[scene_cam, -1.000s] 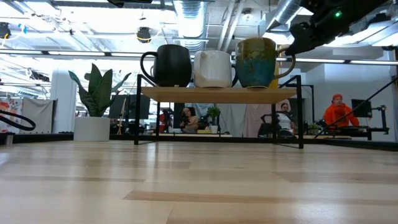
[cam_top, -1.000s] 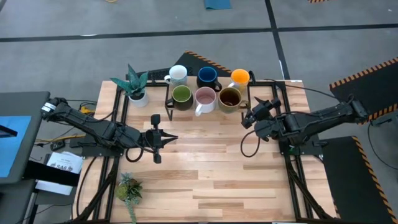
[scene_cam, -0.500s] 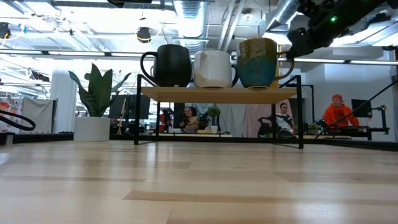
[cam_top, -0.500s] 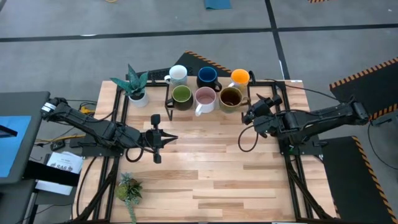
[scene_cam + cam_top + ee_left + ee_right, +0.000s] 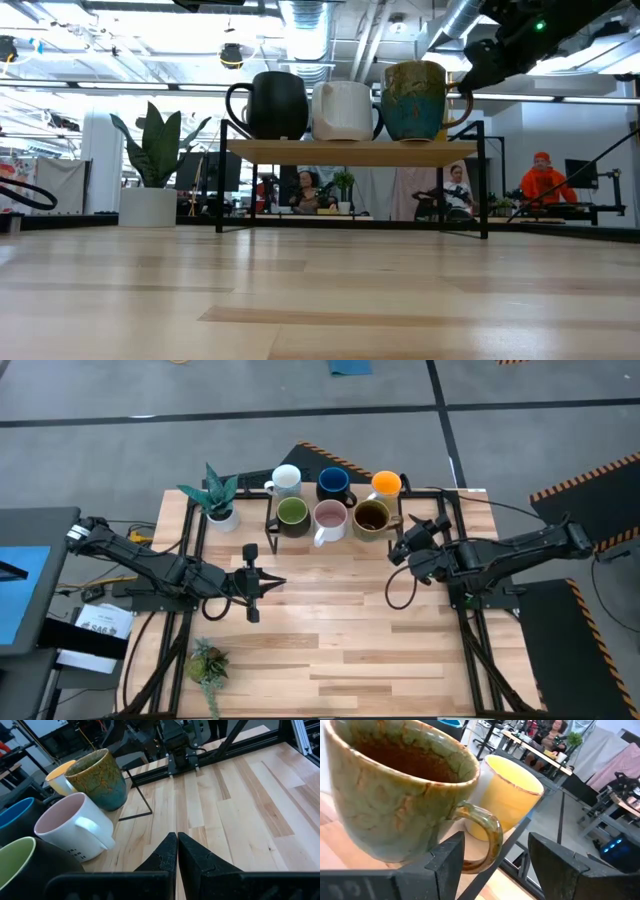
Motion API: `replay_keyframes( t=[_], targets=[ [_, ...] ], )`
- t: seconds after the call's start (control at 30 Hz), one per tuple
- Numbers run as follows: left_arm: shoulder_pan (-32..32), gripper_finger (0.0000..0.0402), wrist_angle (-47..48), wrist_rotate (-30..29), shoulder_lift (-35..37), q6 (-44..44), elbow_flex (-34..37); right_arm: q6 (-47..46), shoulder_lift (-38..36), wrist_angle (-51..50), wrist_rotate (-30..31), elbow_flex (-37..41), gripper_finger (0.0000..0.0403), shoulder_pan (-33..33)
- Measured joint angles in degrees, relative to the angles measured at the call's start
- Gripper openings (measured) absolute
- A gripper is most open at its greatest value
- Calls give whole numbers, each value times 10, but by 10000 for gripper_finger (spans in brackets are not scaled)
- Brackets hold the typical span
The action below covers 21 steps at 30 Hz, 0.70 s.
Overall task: Place coffee mugs
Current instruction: Return to Home Position
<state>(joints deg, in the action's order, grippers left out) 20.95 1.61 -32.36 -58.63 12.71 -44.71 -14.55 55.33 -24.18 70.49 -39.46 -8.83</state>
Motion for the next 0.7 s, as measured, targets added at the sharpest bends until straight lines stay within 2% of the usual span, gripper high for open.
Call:
replay_keyframes(
  t=[0.2, 0.7],
  targets=[
    [0, 0, 0, 0, 0, 0, 0, -4, -15, 2, -39, 0, 244, -10],
    [0, 0, 2, 0, 0, 0, 0, -6, -68, -26, -81, 0, 244, -19]
  ],
)
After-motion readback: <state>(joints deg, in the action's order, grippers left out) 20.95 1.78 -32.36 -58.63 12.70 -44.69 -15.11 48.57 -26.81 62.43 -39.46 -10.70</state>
